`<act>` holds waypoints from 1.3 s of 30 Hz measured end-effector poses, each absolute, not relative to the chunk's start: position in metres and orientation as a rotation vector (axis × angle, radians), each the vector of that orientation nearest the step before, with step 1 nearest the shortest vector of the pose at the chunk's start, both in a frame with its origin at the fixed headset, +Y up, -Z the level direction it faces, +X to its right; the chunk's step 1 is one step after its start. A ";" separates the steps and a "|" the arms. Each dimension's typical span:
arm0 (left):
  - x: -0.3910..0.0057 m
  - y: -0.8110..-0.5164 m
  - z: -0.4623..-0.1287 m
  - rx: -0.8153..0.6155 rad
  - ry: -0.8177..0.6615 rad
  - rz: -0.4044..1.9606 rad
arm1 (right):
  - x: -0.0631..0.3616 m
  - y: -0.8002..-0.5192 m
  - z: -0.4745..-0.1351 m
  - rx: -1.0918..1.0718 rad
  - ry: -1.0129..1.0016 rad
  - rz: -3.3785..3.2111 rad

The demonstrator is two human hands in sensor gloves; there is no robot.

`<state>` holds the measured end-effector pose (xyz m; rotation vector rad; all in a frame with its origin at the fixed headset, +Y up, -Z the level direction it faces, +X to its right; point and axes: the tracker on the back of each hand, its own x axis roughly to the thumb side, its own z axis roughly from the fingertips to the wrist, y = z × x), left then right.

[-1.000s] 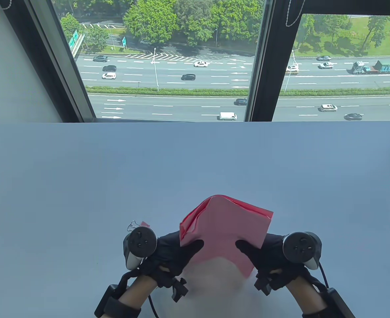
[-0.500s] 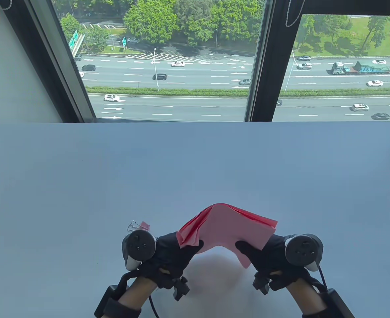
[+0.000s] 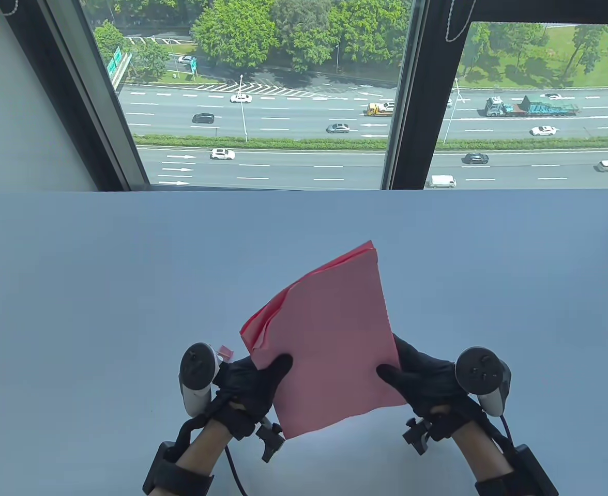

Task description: Clip paper with binder clip (Left hand to clip)

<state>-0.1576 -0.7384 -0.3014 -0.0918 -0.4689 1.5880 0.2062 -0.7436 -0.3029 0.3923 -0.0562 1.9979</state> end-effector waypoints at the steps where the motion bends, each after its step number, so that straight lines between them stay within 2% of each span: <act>1: -0.160 -0.738 -0.302 -0.088 -0.458 1.628 | 0.206 -0.746 -0.303 0.373 -0.038 1.983; 12: -0.157 -0.740 -0.299 -0.144 -0.452 1.947 | 0.192 -0.751 -0.299 0.395 0.086 1.848; 21: -0.133 -0.747 -0.291 -0.303 -0.555 1.917 | 0.174 -0.743 -0.290 0.508 0.155 1.767; 27: -0.139 -0.745 -0.294 -0.274 -0.542 1.734 | 0.186 -0.740 -0.295 0.439 0.105 1.569; 32: -0.144 -0.744 -0.297 -0.262 -0.536 1.693 | 0.190 -0.736 -0.295 0.437 0.099 1.529; 37: -0.167 -0.740 -0.303 -0.108 -0.428 1.729 | 0.202 -0.729 -0.297 0.414 0.059 1.605; 39: -0.180 -0.739 -0.305 -0.018 -0.341 1.770 | 0.208 -0.730 -0.300 0.403 0.065 1.620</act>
